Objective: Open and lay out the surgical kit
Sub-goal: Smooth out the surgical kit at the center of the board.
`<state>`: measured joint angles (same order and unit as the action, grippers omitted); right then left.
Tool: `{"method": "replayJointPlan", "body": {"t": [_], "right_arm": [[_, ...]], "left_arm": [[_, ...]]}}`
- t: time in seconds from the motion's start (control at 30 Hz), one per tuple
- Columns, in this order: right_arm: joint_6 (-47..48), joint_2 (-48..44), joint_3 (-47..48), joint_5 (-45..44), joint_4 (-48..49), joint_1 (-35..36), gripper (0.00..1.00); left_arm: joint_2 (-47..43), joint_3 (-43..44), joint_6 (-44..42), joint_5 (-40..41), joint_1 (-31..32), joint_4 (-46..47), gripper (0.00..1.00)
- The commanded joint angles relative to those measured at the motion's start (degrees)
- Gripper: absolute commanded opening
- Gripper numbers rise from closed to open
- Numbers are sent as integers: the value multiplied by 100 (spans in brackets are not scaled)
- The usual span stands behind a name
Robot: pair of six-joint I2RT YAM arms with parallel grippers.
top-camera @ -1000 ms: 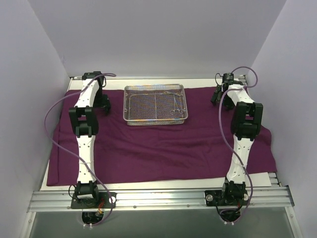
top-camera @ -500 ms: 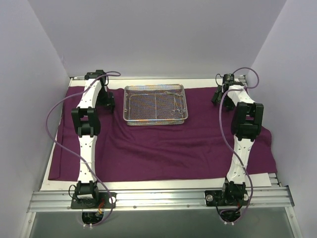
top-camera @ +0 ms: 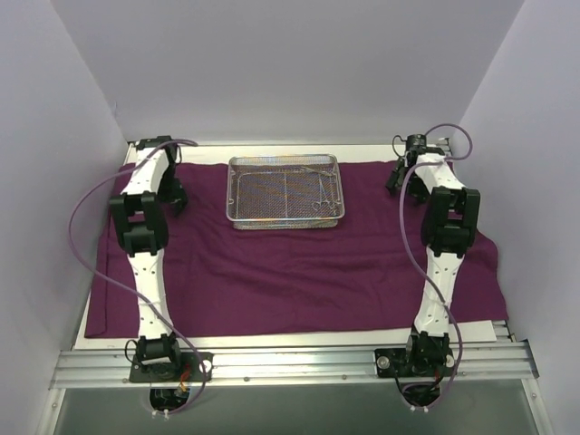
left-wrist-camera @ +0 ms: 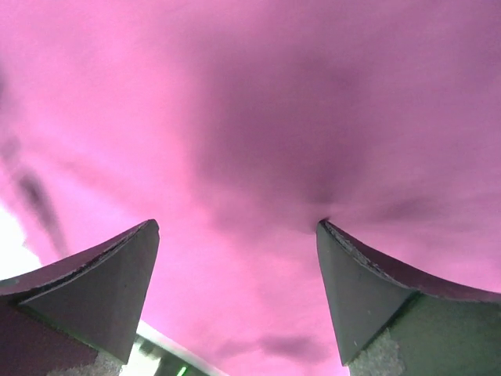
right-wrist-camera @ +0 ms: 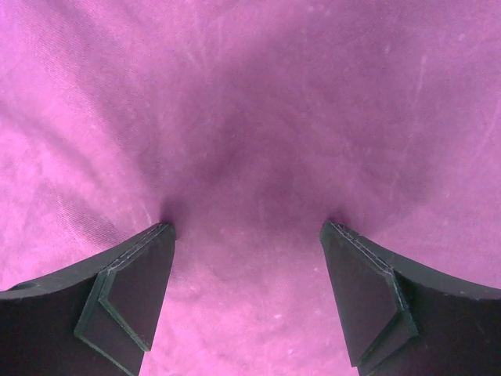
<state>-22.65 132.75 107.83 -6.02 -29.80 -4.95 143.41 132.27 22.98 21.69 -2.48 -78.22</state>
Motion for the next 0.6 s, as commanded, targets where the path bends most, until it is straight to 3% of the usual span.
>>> {"method": "replayJointPlan", "body": {"t": [0.0, 0.07, 0.17, 0.2, 0.27, 0.3, 0.37, 0.57], "right_arm": [[60, -213, 28, -136, -869, 424, 77], [51, -372, -86, -22, -817, 625, 77], [-11, -688, -393, 197, -677, 767, 77], [-28, -845, -481, 320, -641, 785, 76], [-11, -987, -753, 400, -509, 820, 76], [7, -1066, -816, 435, -500, 829, 76], [77, -1145, -930, 453, -491, 829, 76], [25, -1506, -1361, 760, -360, 829, 75]], "left_arm": [[-1435, -1130, 312, 792, -130, 245, 90], [-1745, -1623, 338, 845, -139, 315, 87], [-2141, -2327, 304, 1134, -130, 351, 70], [-2212, -2511, 286, 1248, -139, 368, 54], [-2335, -2986, 268, 1565, -139, 307, 36], [-2370, -3144, 312, 1679, -130, 281, 17], [-2414, -3645, 338, 1847, -147, 333, 3], [-2652, -4674, 505, 2014, -480, 869, 2]]}}
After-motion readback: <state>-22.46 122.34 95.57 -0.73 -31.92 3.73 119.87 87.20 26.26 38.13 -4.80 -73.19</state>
